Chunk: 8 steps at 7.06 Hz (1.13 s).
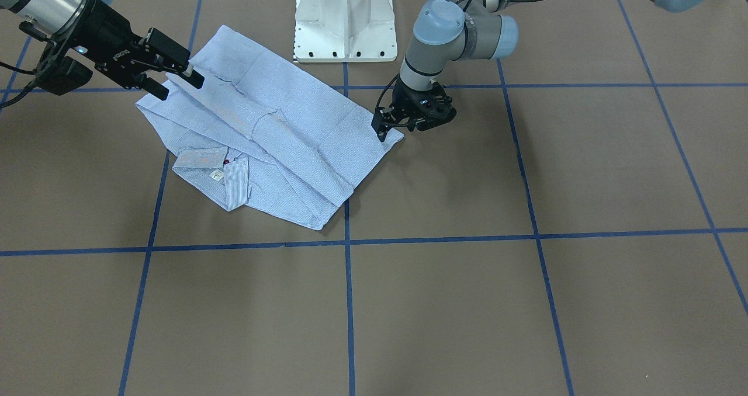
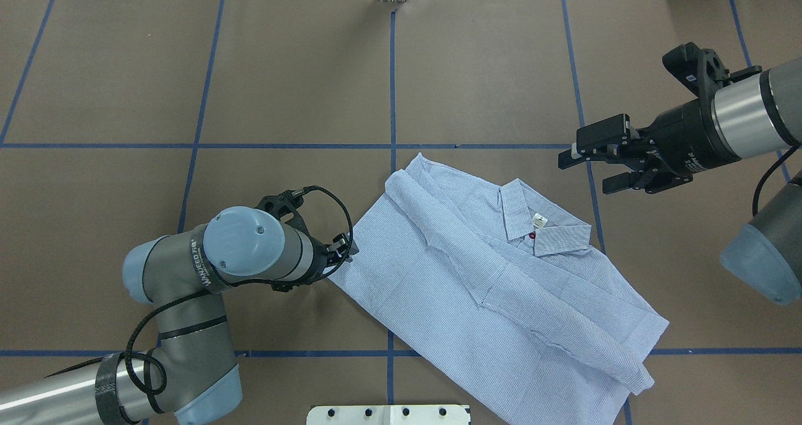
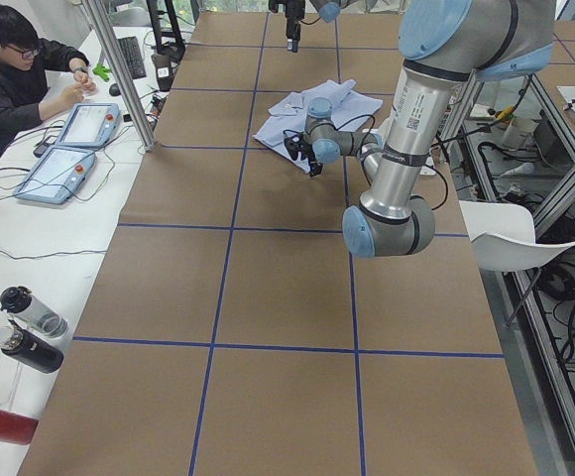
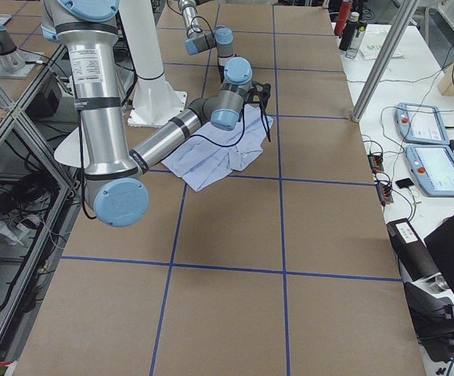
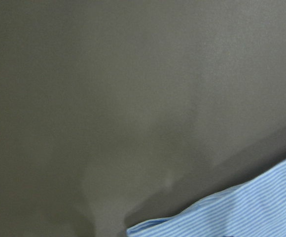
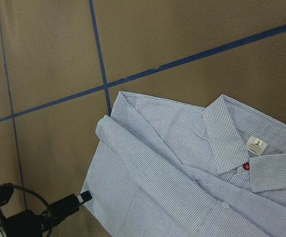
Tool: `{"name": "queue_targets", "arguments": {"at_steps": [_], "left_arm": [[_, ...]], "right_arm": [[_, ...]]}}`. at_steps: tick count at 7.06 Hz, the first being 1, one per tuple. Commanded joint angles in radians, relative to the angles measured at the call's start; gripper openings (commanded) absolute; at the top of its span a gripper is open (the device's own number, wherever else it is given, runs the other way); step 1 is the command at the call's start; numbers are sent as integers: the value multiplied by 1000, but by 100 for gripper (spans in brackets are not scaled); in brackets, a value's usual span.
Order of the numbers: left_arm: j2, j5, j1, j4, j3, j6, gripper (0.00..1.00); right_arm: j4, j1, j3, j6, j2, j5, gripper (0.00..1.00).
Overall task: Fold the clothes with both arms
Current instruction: 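Grasp the shirt edge nearest the left gripper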
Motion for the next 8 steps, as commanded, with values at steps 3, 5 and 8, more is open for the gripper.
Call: {"name": "queue_targets", "arguments": {"at_steps": [3, 5, 8], "left_arm": [[-1, 0, 1, -2, 1, -1, 74], [-9, 0, 1, -2, 2, -1, 74], [-9, 0, 1, -2, 11, -1, 70]], "right_arm": [[0, 2, -3, 0, -6, 0, 100], [0, 2, -6, 0, -6, -1, 100], [0, 2, -9, 0, -4, 0, 100]]}}
